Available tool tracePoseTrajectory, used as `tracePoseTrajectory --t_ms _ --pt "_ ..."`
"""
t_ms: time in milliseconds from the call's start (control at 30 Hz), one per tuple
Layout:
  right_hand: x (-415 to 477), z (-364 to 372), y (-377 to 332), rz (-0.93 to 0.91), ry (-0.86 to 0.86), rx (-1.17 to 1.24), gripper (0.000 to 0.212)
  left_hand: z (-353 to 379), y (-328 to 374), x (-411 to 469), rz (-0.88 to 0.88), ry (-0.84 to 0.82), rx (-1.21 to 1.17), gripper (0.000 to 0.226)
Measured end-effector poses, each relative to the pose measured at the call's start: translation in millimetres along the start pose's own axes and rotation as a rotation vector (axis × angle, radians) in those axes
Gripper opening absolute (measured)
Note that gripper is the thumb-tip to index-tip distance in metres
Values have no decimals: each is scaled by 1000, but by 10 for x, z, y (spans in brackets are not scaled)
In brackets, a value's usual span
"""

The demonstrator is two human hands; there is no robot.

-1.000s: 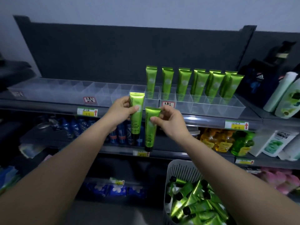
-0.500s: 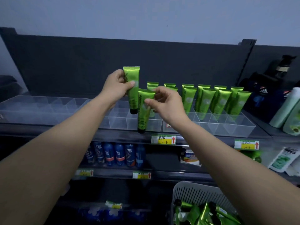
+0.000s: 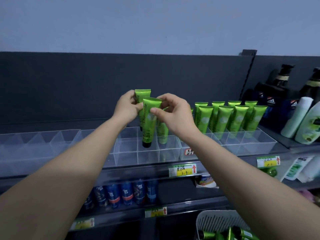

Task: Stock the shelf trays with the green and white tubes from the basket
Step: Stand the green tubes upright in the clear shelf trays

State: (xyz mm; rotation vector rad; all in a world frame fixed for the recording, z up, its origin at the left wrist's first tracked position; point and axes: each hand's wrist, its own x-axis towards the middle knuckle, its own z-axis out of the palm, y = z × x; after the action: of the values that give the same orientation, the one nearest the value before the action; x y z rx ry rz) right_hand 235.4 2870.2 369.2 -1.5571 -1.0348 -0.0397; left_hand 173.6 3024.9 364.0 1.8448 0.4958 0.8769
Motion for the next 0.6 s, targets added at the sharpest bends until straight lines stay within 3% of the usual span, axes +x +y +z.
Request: tracePoseTrajectory --t_ms 467,600 --pt "122 77 72 6 53 -138 17 53 -412 113 -68 -135 43 19" --pt "178 126 46 -21 64 -153 13 18 -470 119 -88 -148 23 27"
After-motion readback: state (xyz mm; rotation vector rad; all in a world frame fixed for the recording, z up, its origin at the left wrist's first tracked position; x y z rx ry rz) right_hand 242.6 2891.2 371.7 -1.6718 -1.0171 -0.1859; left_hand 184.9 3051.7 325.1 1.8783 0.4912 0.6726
